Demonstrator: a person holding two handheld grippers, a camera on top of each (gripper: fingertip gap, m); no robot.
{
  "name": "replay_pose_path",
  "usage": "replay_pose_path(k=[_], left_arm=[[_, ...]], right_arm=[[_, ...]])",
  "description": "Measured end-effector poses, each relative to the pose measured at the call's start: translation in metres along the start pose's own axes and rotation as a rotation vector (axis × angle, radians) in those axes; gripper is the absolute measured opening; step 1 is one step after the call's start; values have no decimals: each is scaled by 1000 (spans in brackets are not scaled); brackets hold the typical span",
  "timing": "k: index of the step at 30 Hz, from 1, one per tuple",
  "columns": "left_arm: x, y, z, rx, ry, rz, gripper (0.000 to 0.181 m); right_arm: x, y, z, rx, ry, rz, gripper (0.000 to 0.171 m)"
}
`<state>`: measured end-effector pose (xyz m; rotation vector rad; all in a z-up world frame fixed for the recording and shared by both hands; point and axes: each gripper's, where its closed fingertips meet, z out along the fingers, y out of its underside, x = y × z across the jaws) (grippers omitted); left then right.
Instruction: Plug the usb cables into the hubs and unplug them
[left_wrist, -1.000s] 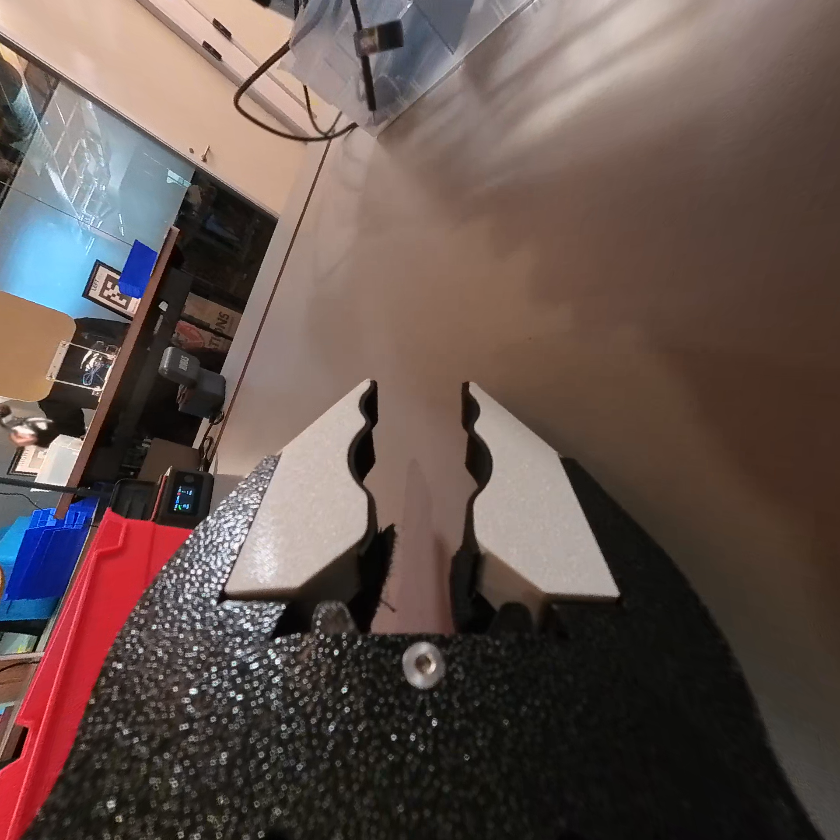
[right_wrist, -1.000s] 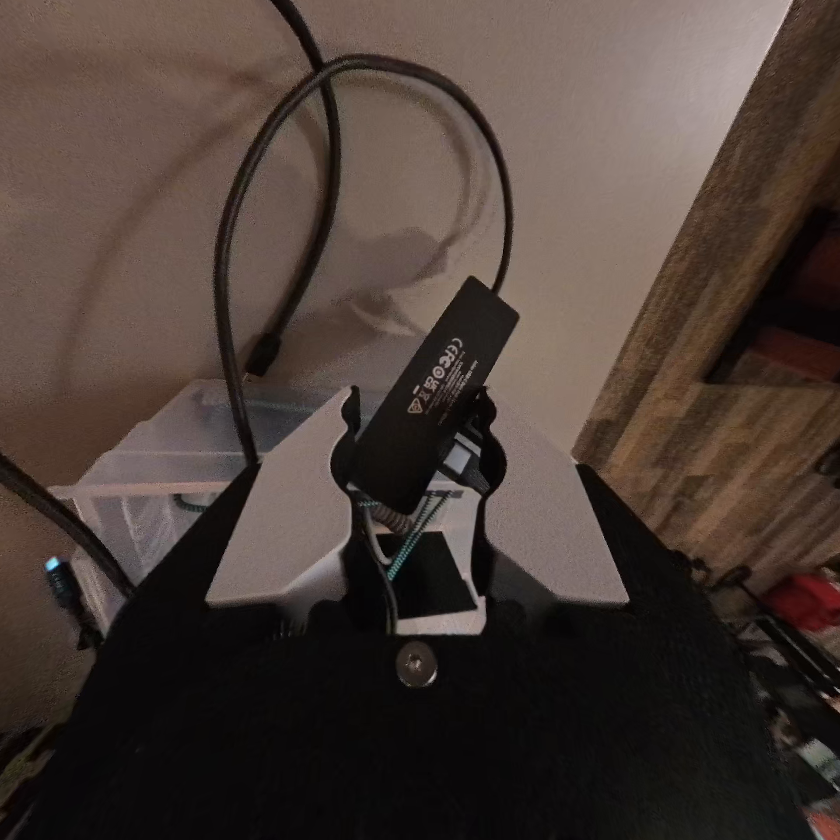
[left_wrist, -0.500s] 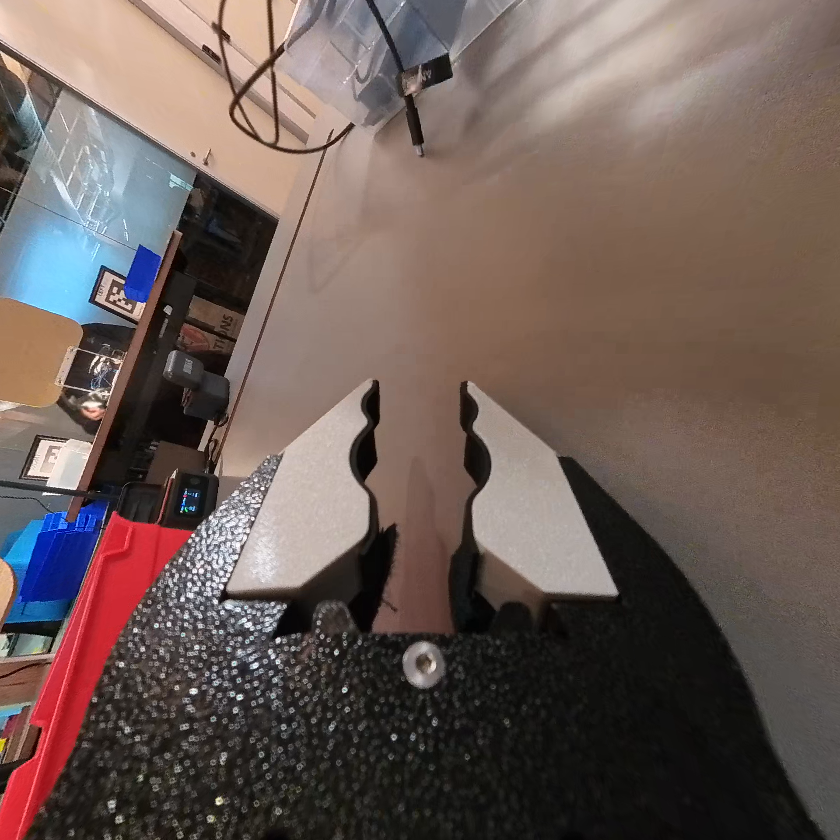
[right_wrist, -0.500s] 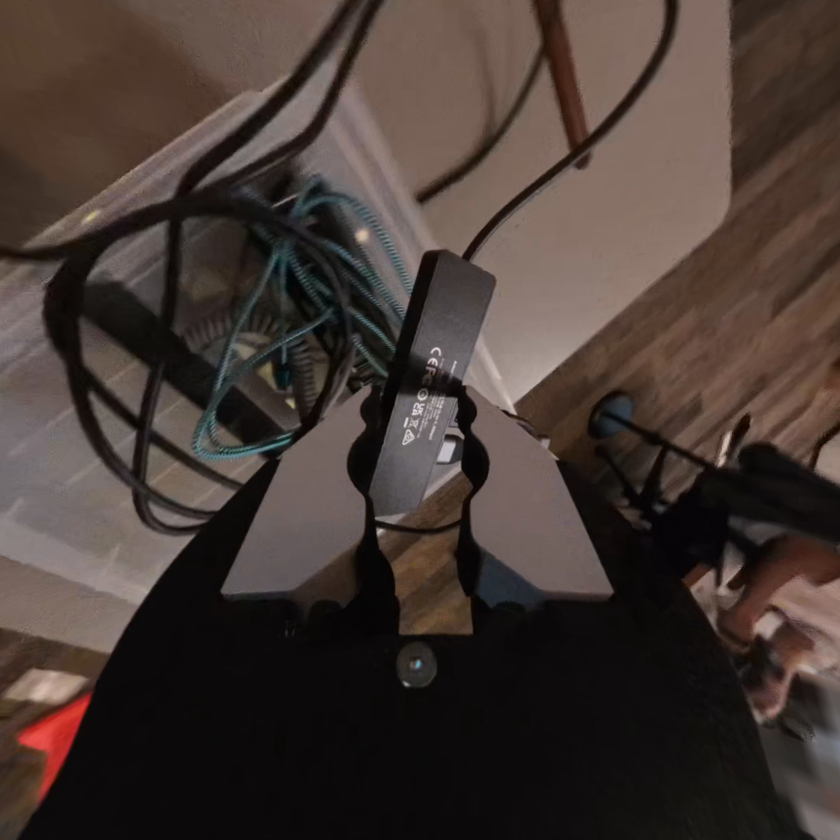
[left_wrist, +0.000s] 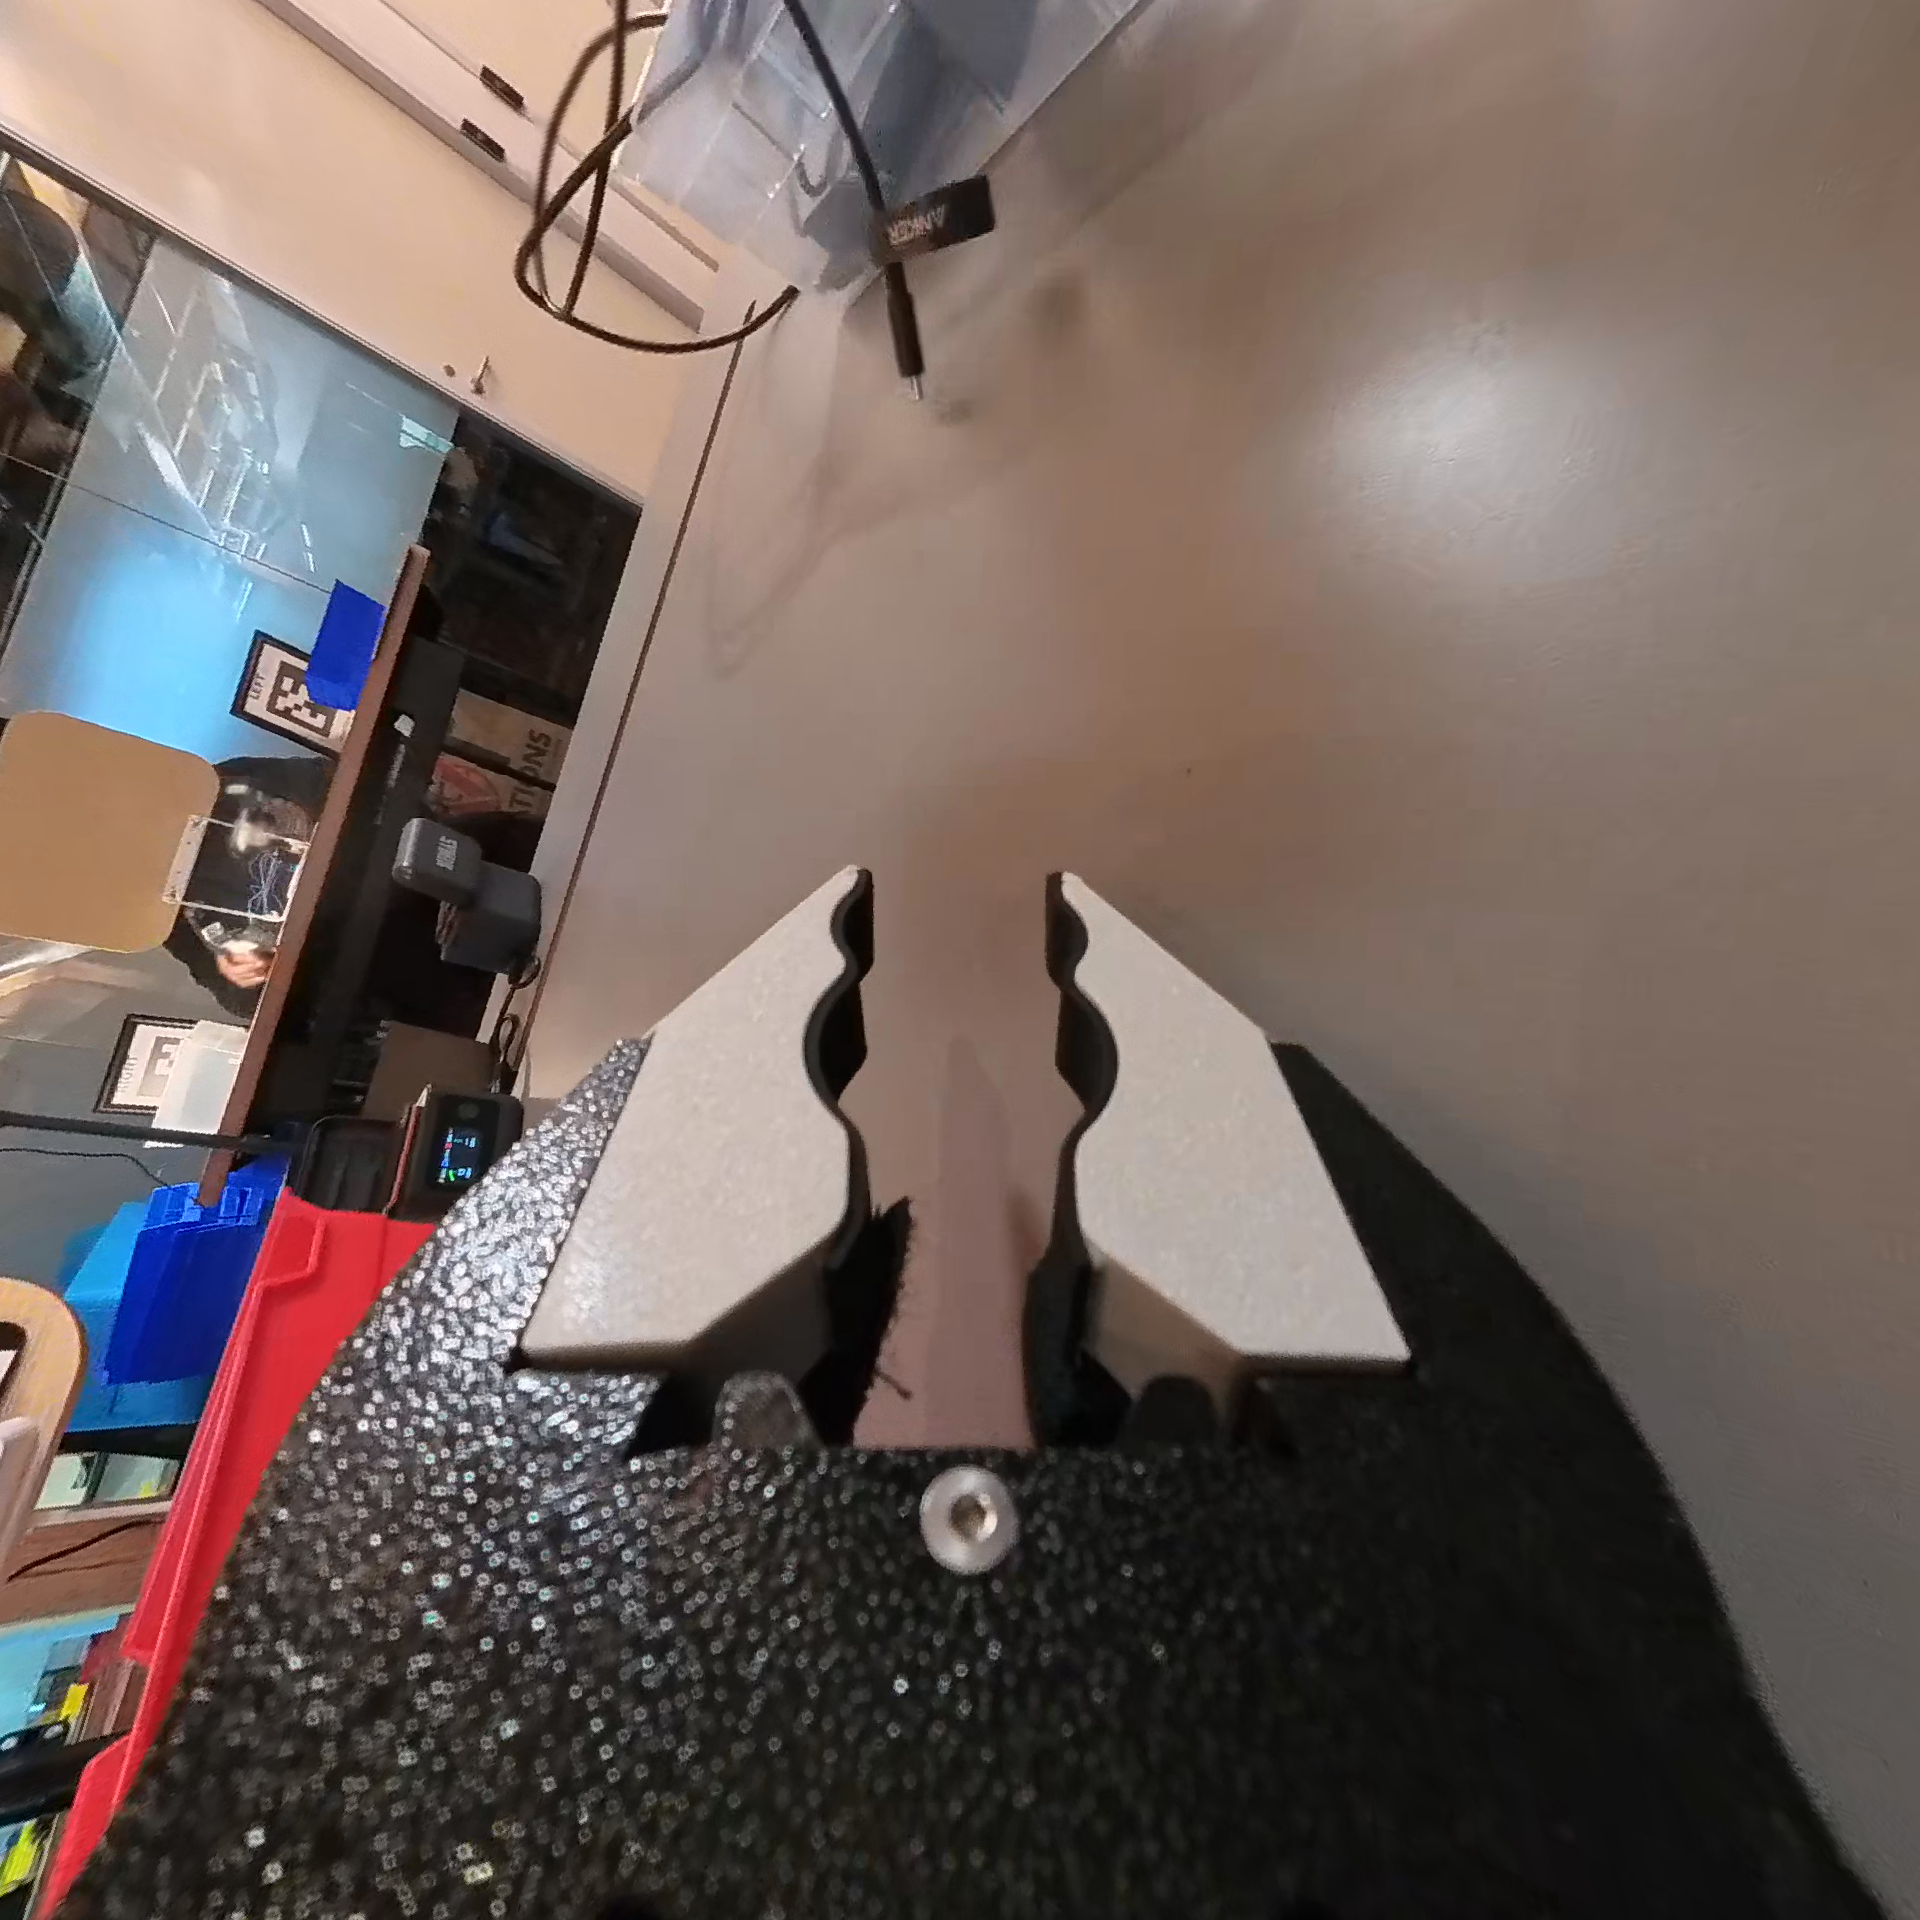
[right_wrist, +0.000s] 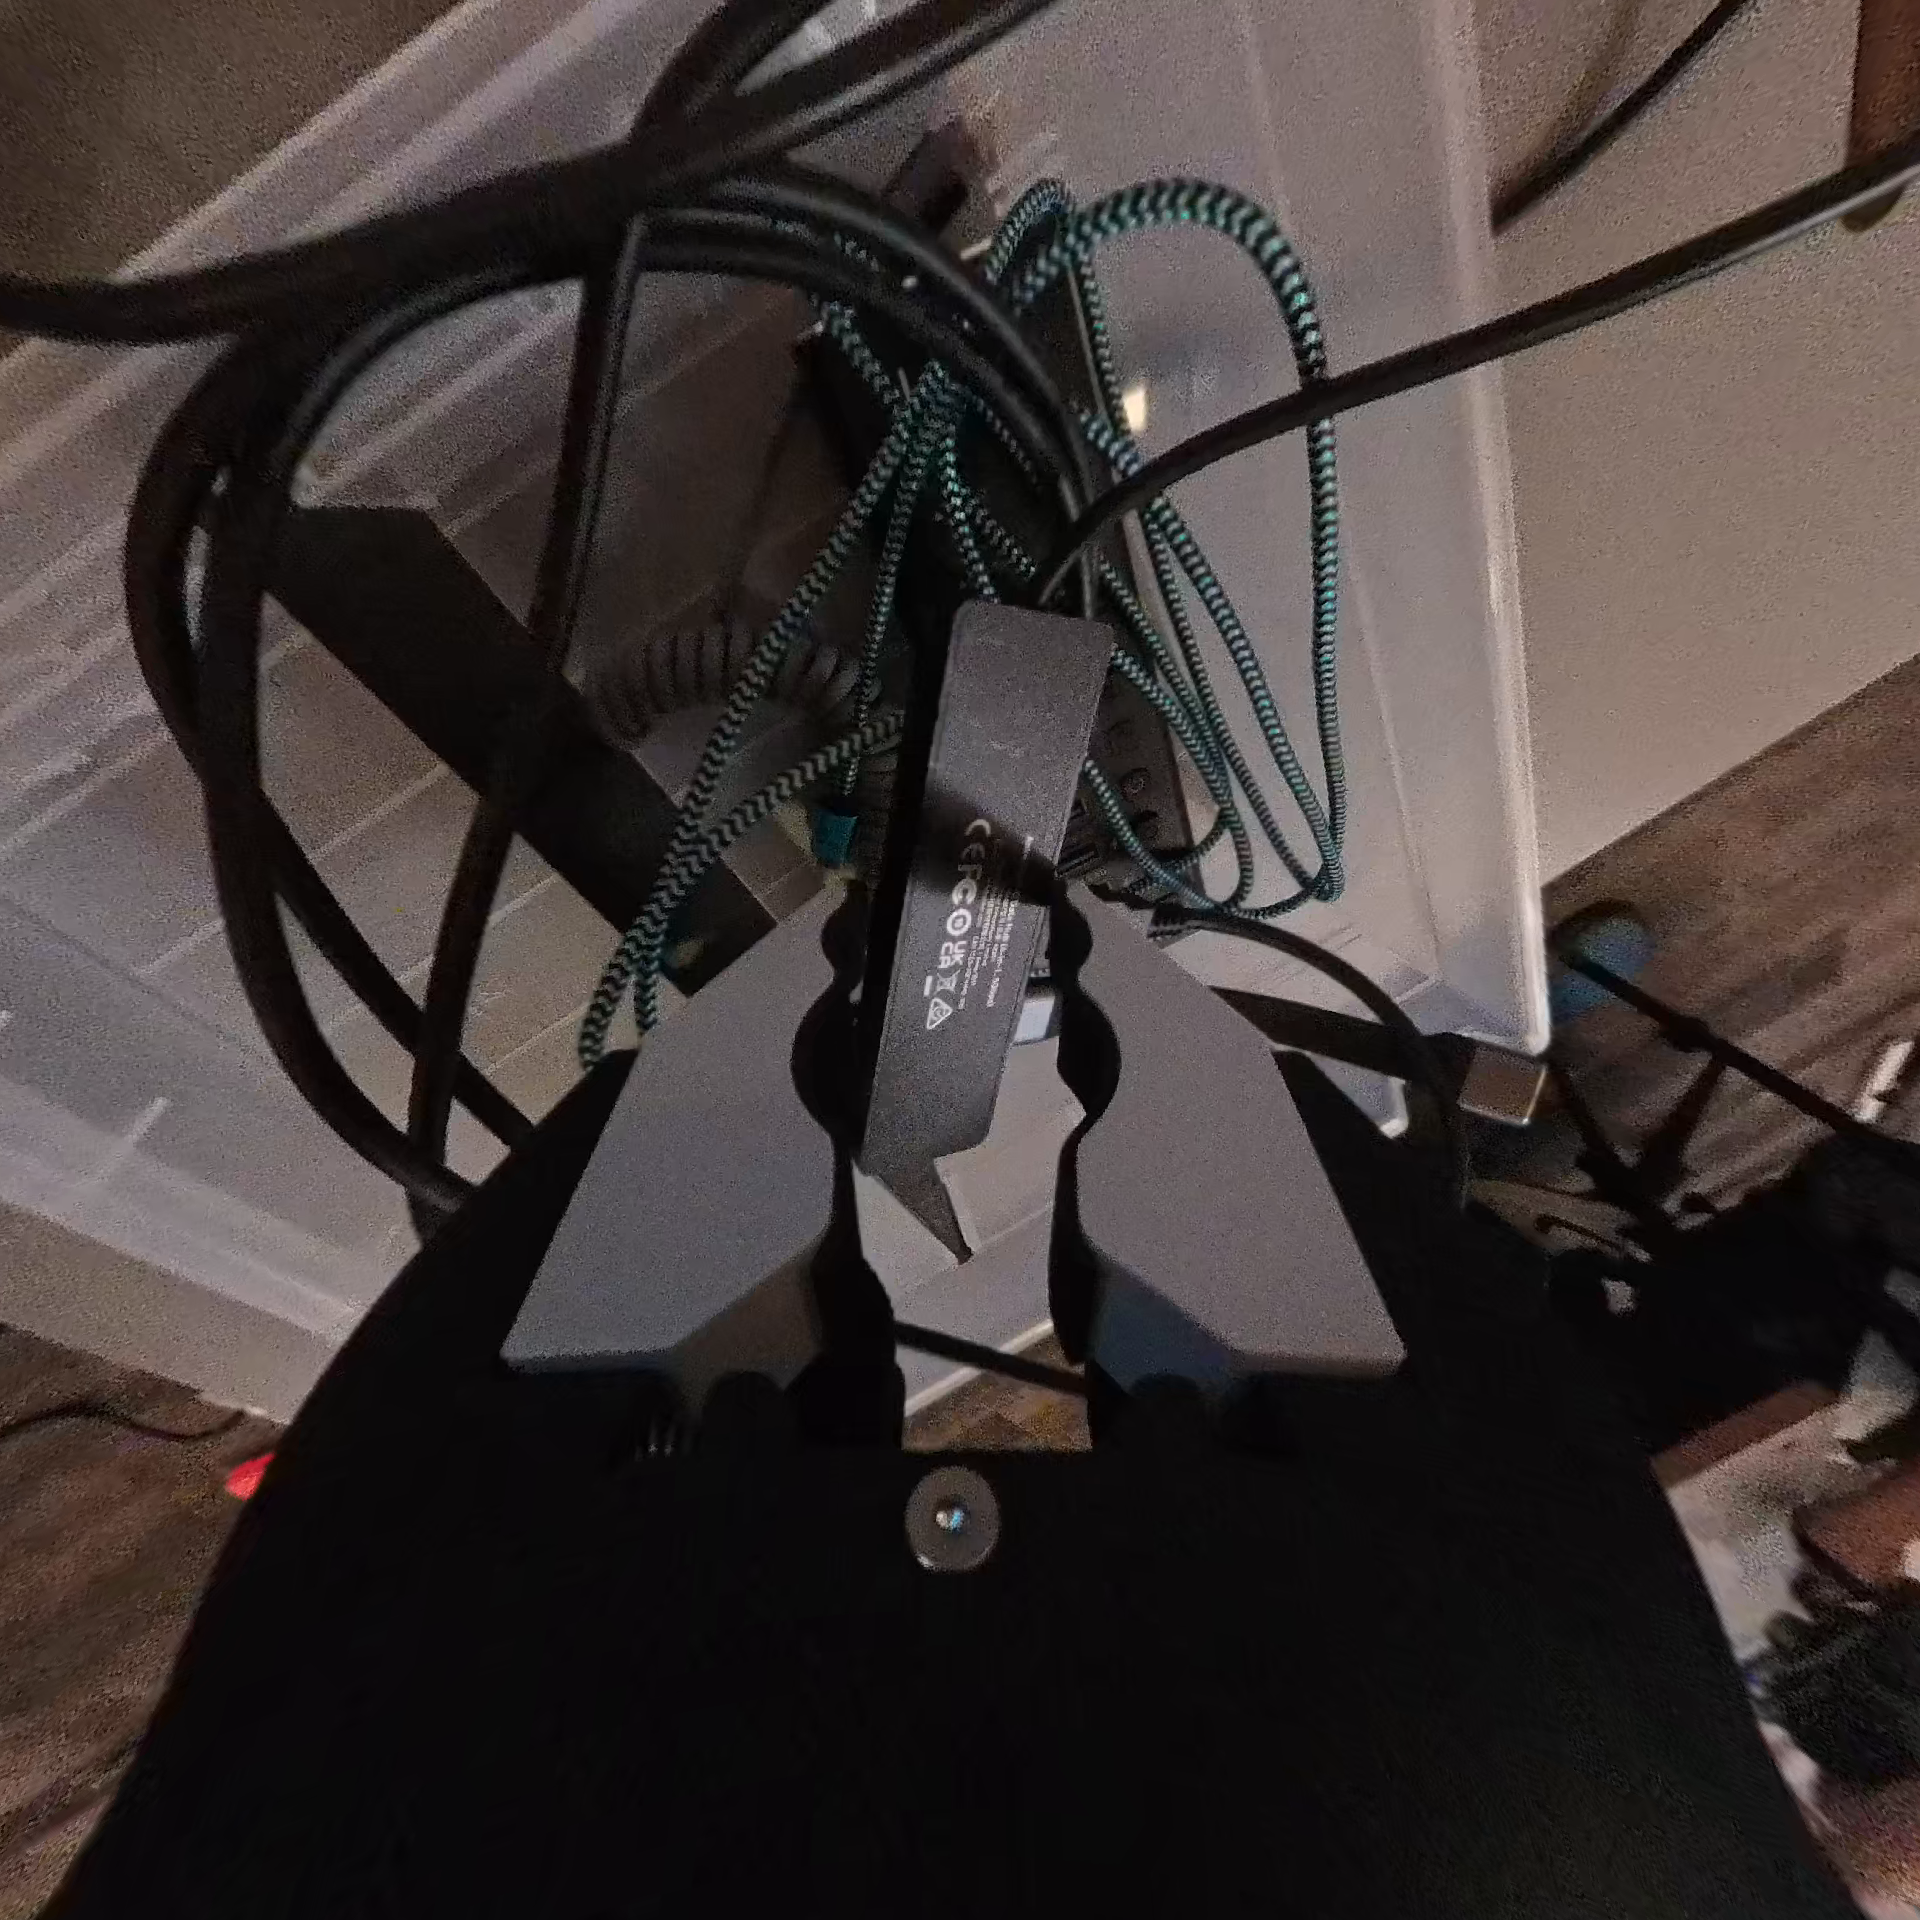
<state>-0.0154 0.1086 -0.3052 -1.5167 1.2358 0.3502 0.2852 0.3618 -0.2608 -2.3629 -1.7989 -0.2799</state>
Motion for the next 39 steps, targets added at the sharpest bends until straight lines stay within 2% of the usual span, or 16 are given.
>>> replay_pose_path(k=[2,5,7,9,12,14,16,18,20,22,24,27,30,33,36,39], left_arm=[[-1,0,-1,-3,-7,2,33],[-2,0,-3,-3,-18,3,37],[-1,0,-3,-4,-22,7,38],[0,-1,-5,-3,-23,11,39],[1,-2,-3,-3,-23,11,39],[2,-3,-5,5,-18,10,40],[3,-8,-8,46,-15,8,50],[0,-14,-17,97,-27,-7,57],[-7,-19,-28,156,-33,-50,65],[-24,-21,-36,182,-58,-134,83],[-44,-24,-44,209,-93,-242,98],[-70,-25,-56,195,-152,-387,109],[-100,-1,-72,45,-302,-534,117],[-120,31,-102,-133,-450,-588,120],[-130,65,-134,-310,-553,-592,112],[-115,112,-157,-541,-543,-694,105]], right_arm=[[5,0,-12,22,16,66,53],[15,-4,-44,141,128,127,67],[23,-1,-72,235,247,176,73],[24,7,-100,323,406,216,91],[2,19,-139,532,667,276,92],[-20,39,-153,645,838,340,91],[-39,71,-155,731,974,465,91],[-53,109,-153,811,1090,685,91],[-66,133,-144,892,1130,822,90],[-67,152,-130,884,1139,861,89],[-64,164,-107,851,1035,903,90],[-64,170,-88,909,903,962,104],[-59,166,-74,972,781,997,104],[-57,151,-50,959,617,978,101],[-58,140,-27,890,529,939,96],[-59,130,-23,889,484,936,84]])
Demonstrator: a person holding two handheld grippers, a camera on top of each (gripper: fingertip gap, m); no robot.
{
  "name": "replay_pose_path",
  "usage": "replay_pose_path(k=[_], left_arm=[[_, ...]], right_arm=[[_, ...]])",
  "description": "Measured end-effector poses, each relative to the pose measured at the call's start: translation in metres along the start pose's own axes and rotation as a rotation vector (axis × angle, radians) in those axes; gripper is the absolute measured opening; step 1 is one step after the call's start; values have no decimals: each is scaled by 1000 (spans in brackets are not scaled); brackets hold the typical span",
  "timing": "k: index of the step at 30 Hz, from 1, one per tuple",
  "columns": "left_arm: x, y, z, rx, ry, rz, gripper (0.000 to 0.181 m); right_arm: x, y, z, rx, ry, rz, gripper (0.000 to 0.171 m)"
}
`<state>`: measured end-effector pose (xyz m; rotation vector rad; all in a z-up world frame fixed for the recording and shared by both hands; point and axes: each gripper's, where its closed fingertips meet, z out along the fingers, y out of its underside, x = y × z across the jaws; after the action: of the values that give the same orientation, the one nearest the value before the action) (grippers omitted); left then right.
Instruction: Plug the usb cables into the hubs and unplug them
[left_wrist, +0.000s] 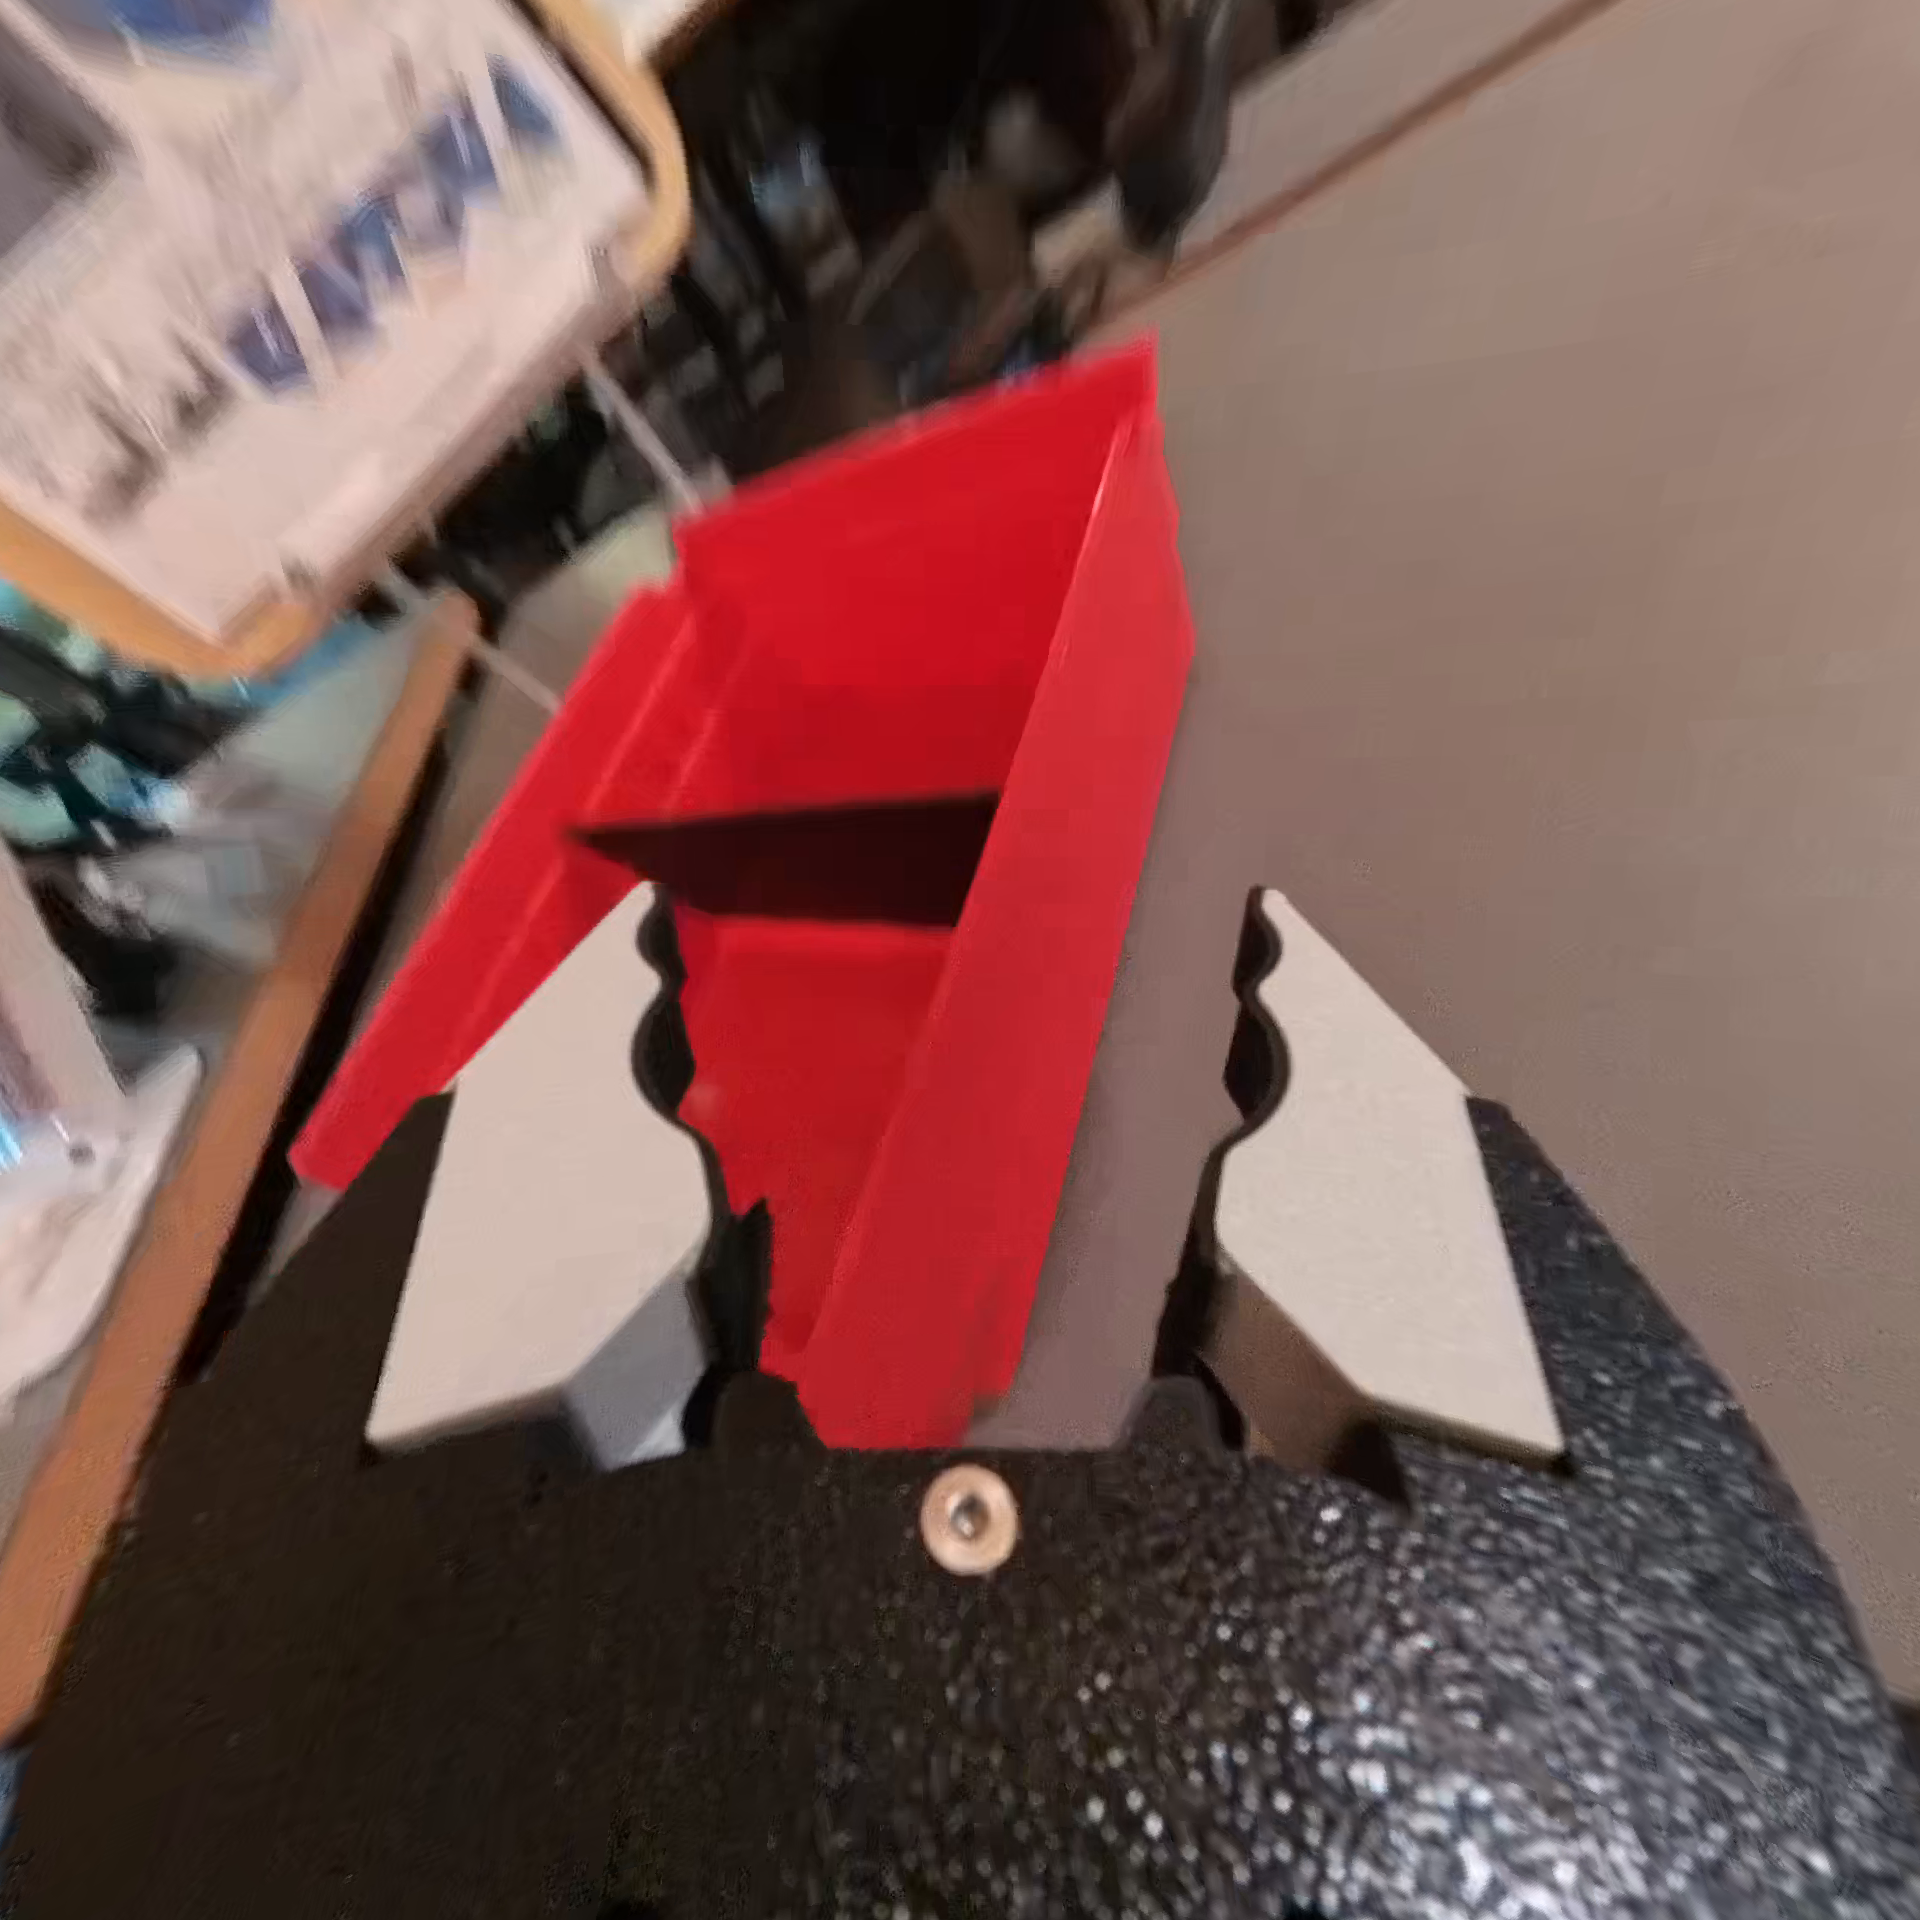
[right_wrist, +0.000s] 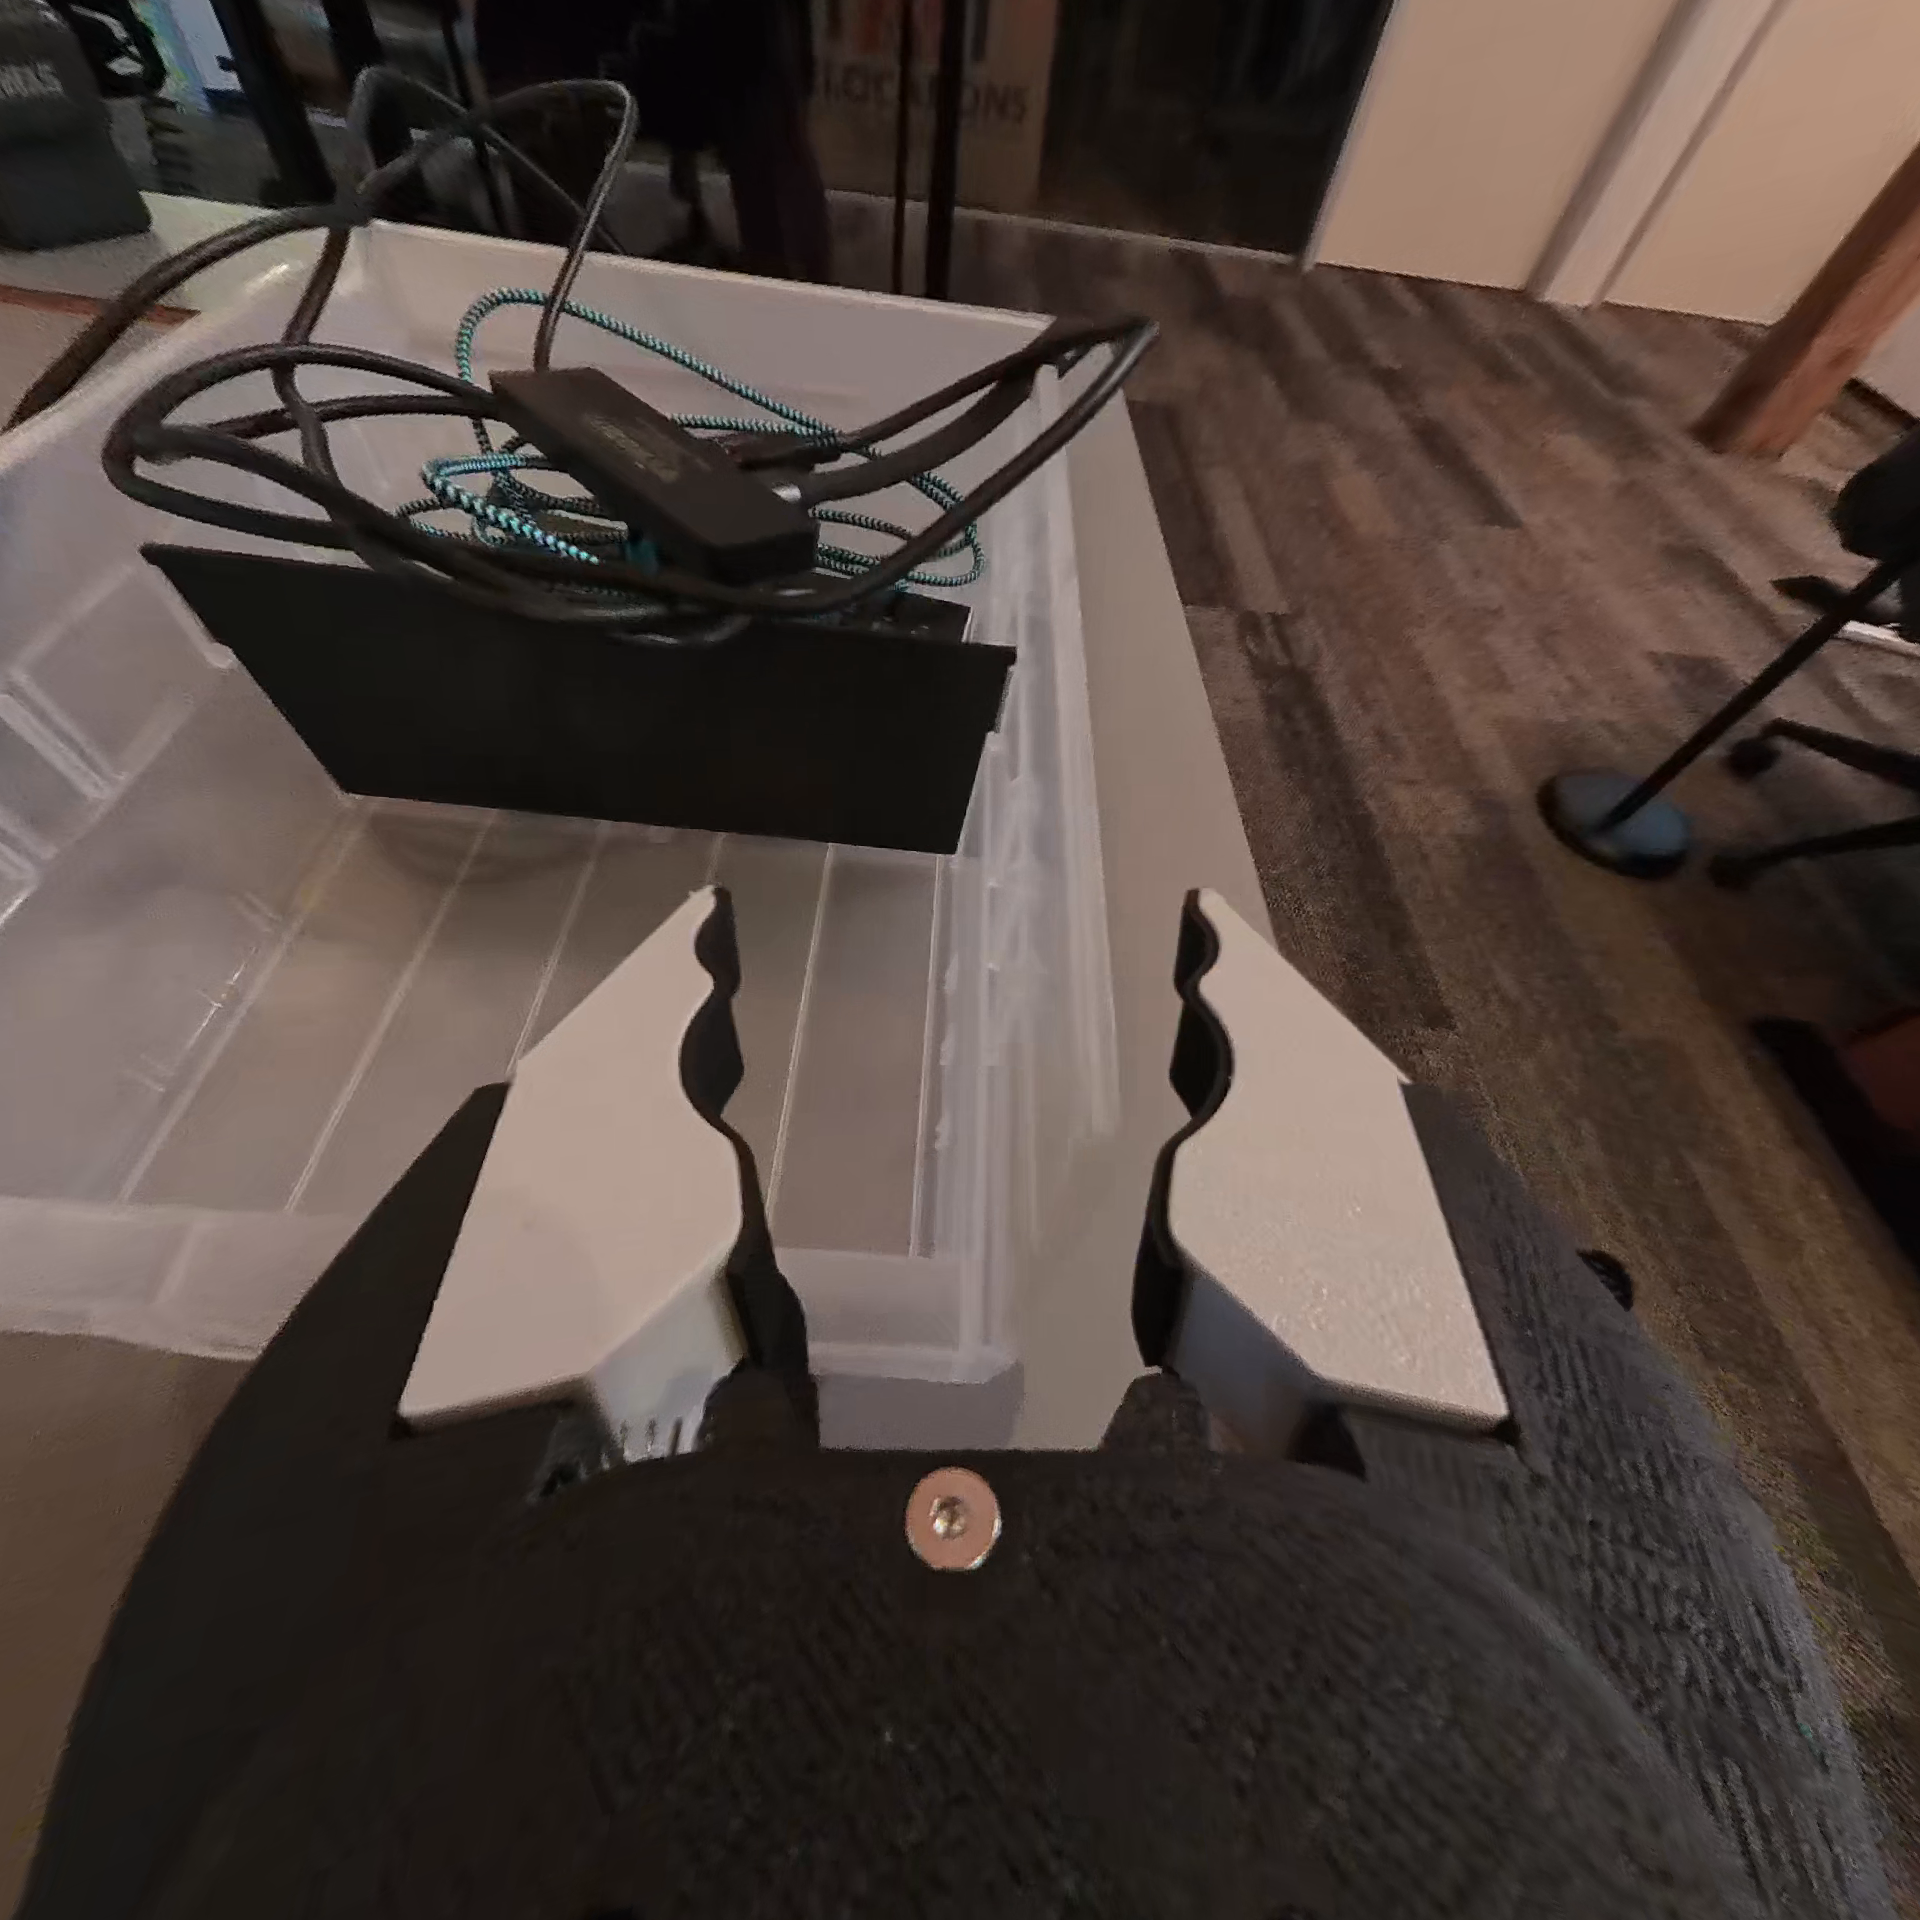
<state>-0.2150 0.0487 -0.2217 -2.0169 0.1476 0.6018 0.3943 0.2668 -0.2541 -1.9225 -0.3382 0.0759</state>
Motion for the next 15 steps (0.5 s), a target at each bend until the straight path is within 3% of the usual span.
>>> replay_pose_path(k=[2,6,9,11,13,15], left_arm=[[3,30,5,-128,95,-61,87],[3,59,8,-232,227,-183,63],[1,75,13,-303,254,-163,40],[10,78,14,-314,316,-128,25],[16,76,14,-309,343,-77,10],[22,71,15,-290,353,-36,2]], right_arm=[[-5,0,2,-11,-29,4,74],[-5,0,2,-15,-46,45,65],[6,5,1,-30,0,128,37],[20,9,2,-29,69,244,24],[12,6,4,0,-2,312,4],[10,7,3,-3,-26,302,3]])
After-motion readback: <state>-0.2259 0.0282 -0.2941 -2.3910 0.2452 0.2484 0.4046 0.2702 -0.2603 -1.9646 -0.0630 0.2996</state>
